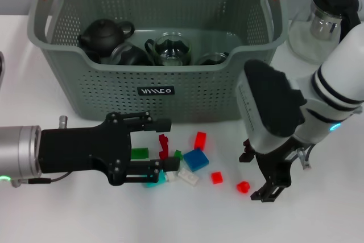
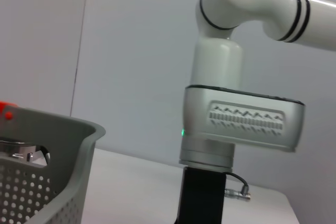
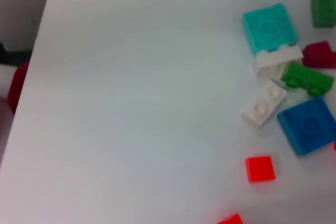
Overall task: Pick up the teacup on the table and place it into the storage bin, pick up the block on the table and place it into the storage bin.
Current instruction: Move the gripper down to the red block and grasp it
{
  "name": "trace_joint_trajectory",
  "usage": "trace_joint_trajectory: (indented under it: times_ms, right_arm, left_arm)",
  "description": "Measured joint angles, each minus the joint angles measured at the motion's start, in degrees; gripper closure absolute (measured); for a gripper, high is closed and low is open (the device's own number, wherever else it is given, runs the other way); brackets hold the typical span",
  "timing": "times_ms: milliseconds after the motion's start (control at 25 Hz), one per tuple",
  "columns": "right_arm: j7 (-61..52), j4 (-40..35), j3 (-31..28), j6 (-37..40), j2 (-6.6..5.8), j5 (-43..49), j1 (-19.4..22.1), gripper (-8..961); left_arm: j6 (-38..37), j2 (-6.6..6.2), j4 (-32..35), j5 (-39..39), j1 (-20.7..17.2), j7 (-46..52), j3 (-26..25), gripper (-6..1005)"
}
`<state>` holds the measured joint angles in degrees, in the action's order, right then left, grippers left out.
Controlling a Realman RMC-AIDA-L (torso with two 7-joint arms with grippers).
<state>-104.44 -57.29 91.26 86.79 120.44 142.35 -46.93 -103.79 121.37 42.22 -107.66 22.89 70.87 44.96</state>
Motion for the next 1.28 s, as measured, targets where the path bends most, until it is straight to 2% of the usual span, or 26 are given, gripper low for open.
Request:
trace_joint_trajectory:
  times_ms: [400,840,1040,1280]
  right_arm:
    - [0.08,-1.66,9.44,-3.59,0.16,-0.06,0.11,129]
    - [-1.28,-2.21,11.84,-4.61,0.28,1.06,0.26,149]
    - [-1.48,-2.24,11.96,-4.70,0.35,1.09,0.26,330]
    - [-1.48,-2.30,12.39,-5.45,0.41,1.08,0.27,503]
  left_arm:
    - [0.00,-0.08,-1.52,0.09,-0.26,-0.02,-2.91,262]
    - [0.37,-0.23,-2.32,0.09,-0.33,-0.07,-3.53,263]
    - [-0.01,-0.17,-2.32,0.09,-0.32,-0.26,-4.37,264]
    - [-0.05,-0.17,-2.34,0.09,-0.31,-0.29,-4.38,264]
